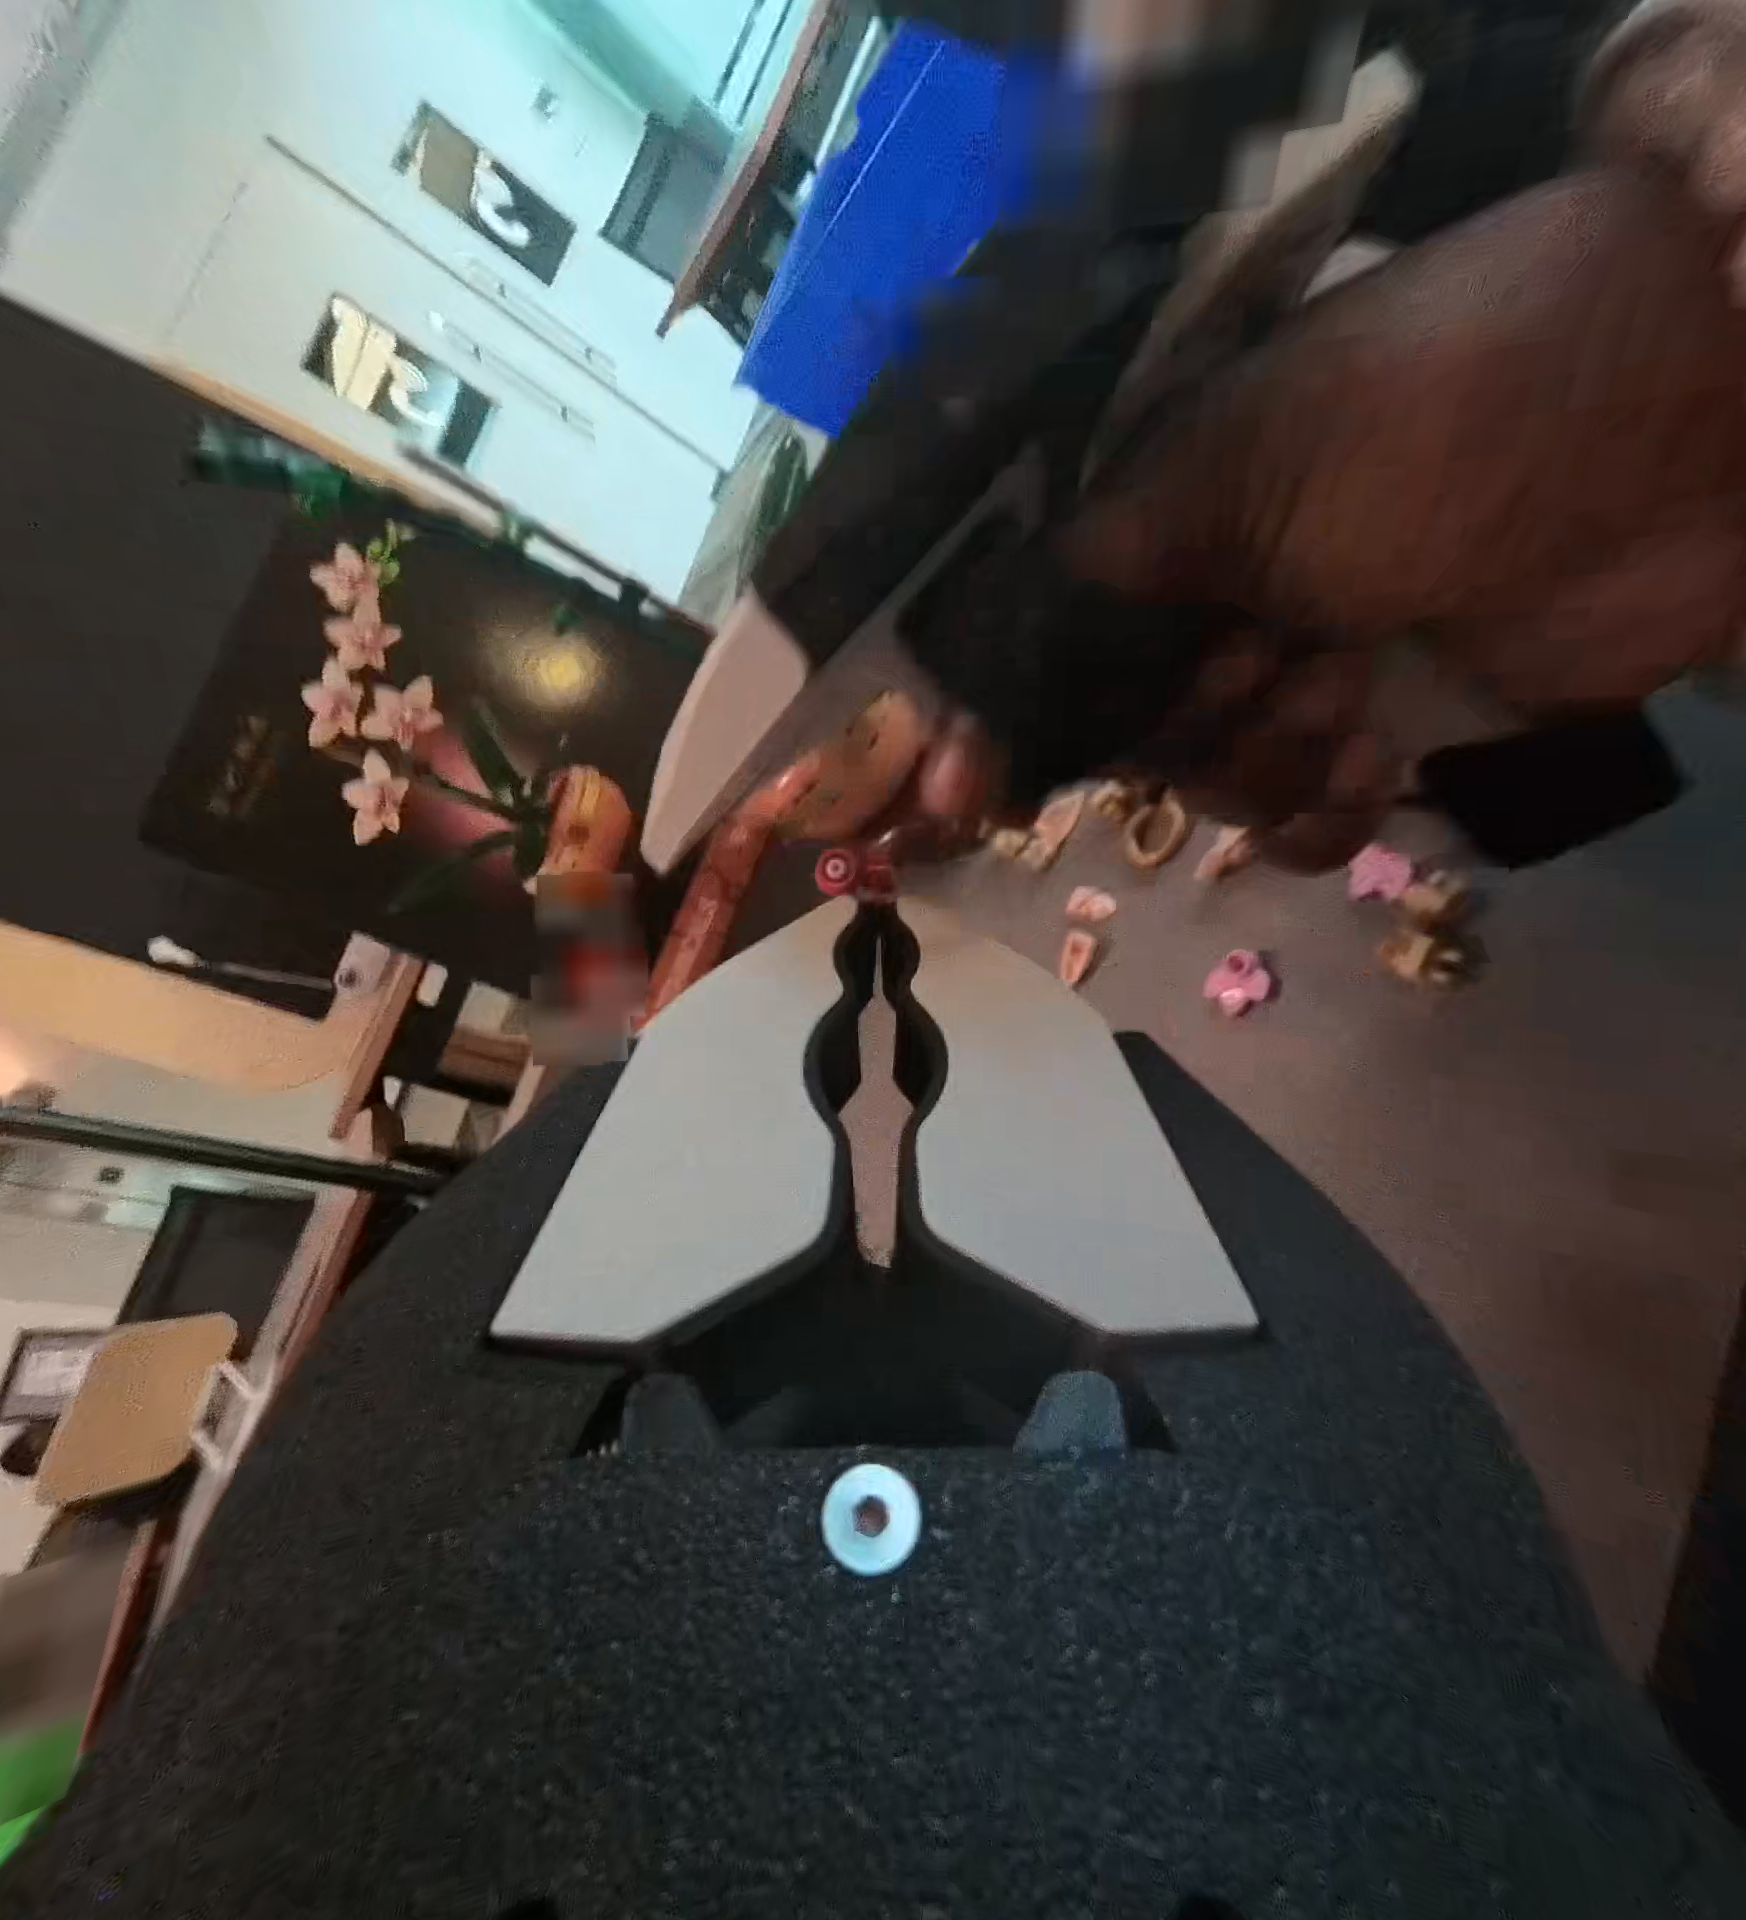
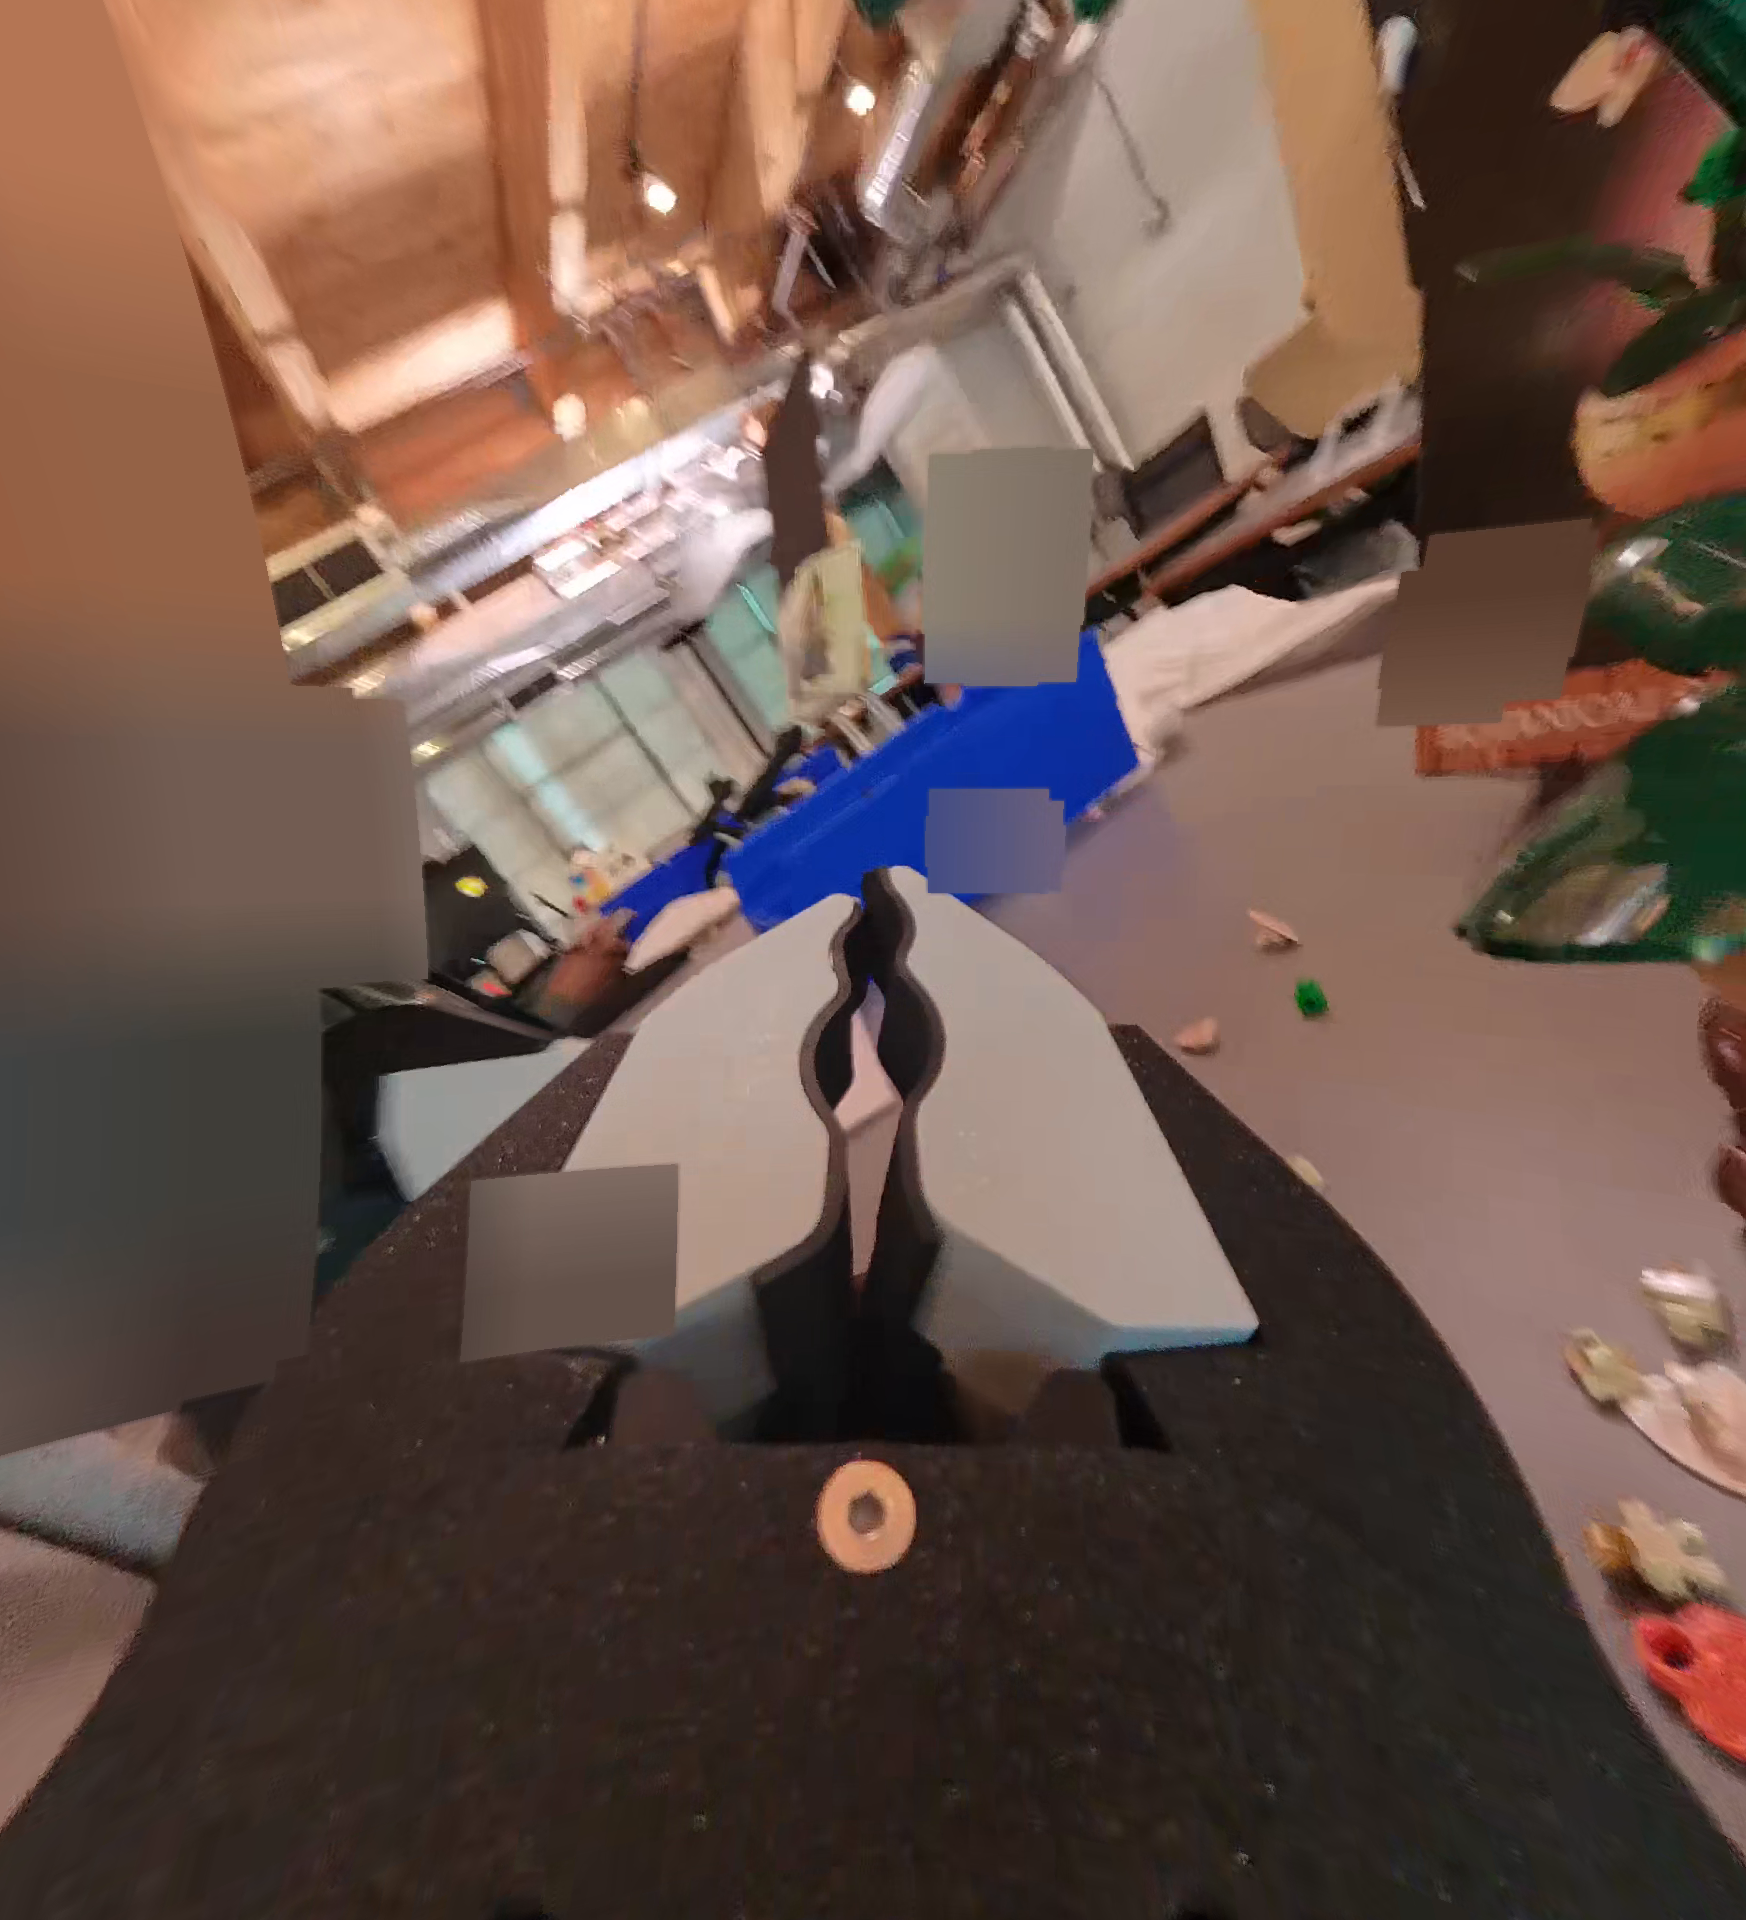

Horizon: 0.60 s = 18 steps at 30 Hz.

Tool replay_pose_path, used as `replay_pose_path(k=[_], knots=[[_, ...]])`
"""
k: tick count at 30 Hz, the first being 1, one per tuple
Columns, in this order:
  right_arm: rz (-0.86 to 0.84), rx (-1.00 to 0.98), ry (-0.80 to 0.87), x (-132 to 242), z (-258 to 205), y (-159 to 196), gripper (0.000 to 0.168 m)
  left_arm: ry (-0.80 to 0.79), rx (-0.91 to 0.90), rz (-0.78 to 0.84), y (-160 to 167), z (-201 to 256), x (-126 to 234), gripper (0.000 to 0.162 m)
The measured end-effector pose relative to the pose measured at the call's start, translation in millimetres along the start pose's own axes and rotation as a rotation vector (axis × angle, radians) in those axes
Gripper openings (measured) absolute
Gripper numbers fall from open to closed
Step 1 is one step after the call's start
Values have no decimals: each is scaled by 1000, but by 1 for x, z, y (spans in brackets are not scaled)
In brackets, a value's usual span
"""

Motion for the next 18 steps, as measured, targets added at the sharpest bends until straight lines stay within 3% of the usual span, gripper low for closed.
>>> replay_pose_path(k=[2,4,7,13,18], knots=[[9,-20,2,0,0,-3,0,2,147,-64,19,-22,-1,0],[-14,-40,31,2,6,-4,0,21,348,-21,31,-40,4,0],[-169,-40,-112,-4,6,-5,0,59,386,25,35,-41,5,0],[-486,318,-396,-4,-10,-28,20,369,589,186,38,-33,11,0],[-667,539,-614,0,-20,-42,9,712,771,354,39,-30,17,0]])
Point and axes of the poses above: each gripper's, where its closed fingertips meet, x back along the fingers, y out of its underside, z = x × y across the jaws, the point moved 10 cm from there along x, back along the fingers, and after that the axes turned 11 degrees about -y, right-handed, at the moved point
